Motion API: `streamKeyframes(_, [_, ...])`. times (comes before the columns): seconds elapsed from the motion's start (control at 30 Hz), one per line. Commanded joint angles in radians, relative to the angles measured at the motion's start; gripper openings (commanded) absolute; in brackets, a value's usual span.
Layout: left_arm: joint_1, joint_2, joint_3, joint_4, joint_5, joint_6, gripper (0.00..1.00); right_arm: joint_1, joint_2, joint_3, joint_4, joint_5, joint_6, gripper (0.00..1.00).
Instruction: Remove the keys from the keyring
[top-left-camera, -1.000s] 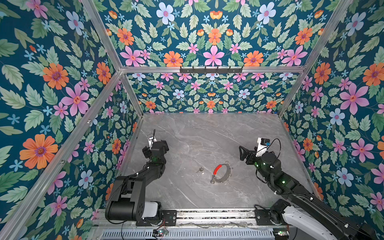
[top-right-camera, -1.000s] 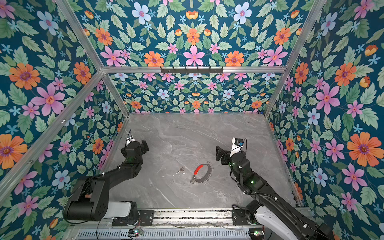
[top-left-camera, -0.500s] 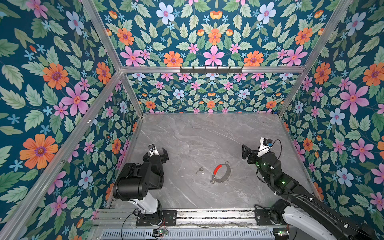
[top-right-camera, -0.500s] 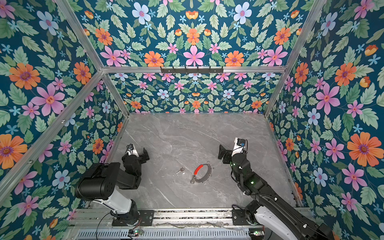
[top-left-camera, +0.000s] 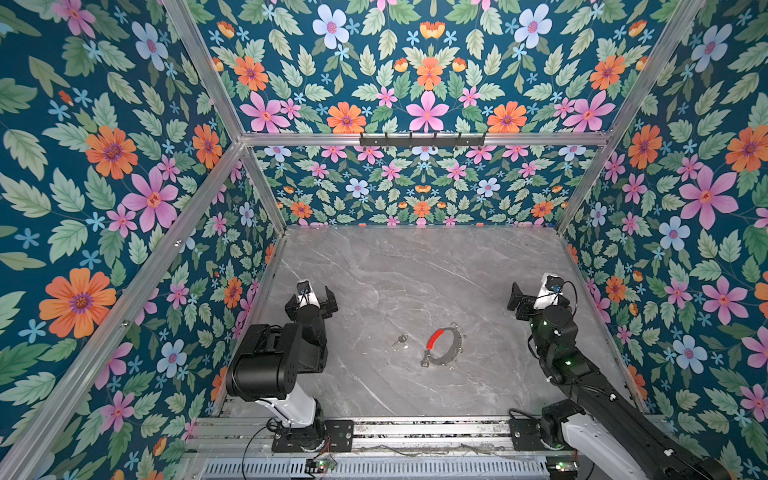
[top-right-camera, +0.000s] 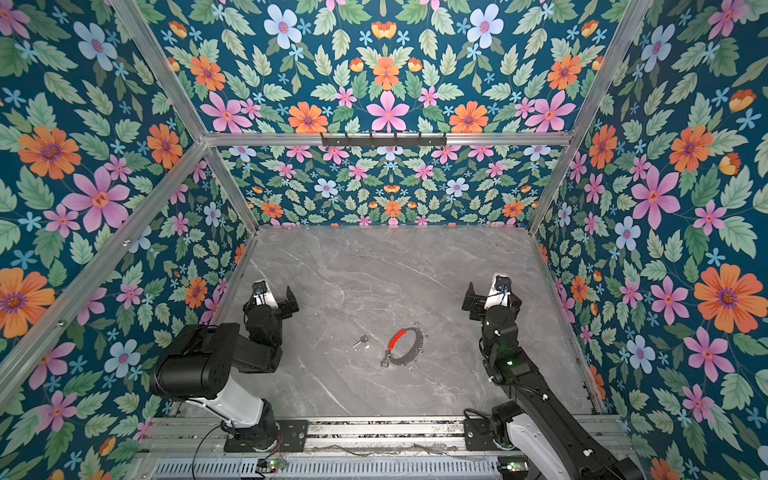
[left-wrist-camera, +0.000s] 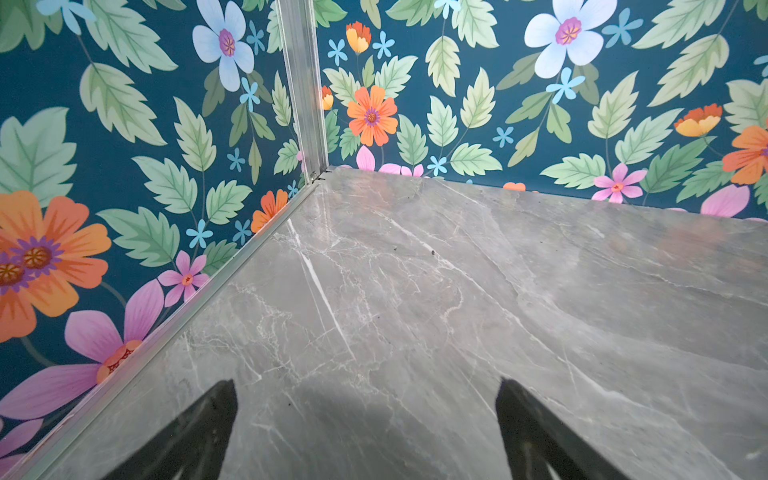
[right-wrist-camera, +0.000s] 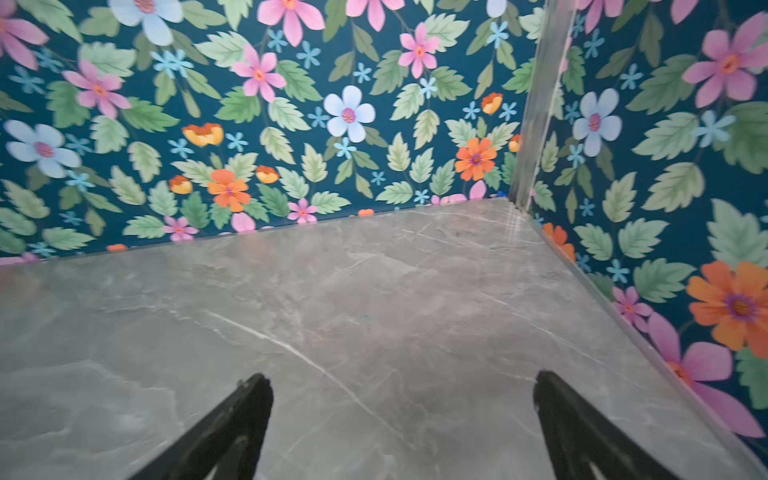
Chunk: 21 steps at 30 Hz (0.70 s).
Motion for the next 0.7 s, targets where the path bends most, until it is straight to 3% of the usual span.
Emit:
streamKeyframes(0.0, [0.0,0.0,0.001,0.033,0.002,0.006,1.0,-0.098,0.057,-0.035,0.13,-0.109,-0.057,0.99])
streamKeyframes(0.17, [0.0,0.0,0.002,0.033,0.002,0.006,1.0,-0.204,0.226,-0.076,0.247,-0.199,-0.029,0.99])
streamKeyframes(0.33, [0.0,0.0,0.003,0.033,0.003,0.006,1.0,-0.214,0.442,-0.075,0.415,-0.26,-0.055,0.99])
streamKeyframes(0.53, [0.0,0.001,0.004,0.028,0.013,0.011,1.0,-0.216,0.654,-0.06,0.598,-0.248,-0.064,0.99])
streamKeyframes(0.6, [0.0,0.0,0.006,0.026,0.014,0.012,1.0,-0.229,0.63,-0.041,0.509,-0.272,-0.05,0.99])
streamKeyframes(0.67, [-0.001,0.0,0.006,0.026,0.013,0.013,1.0,-0.25,0.653,-0.04,0.557,-0.281,-0.034,0.99])
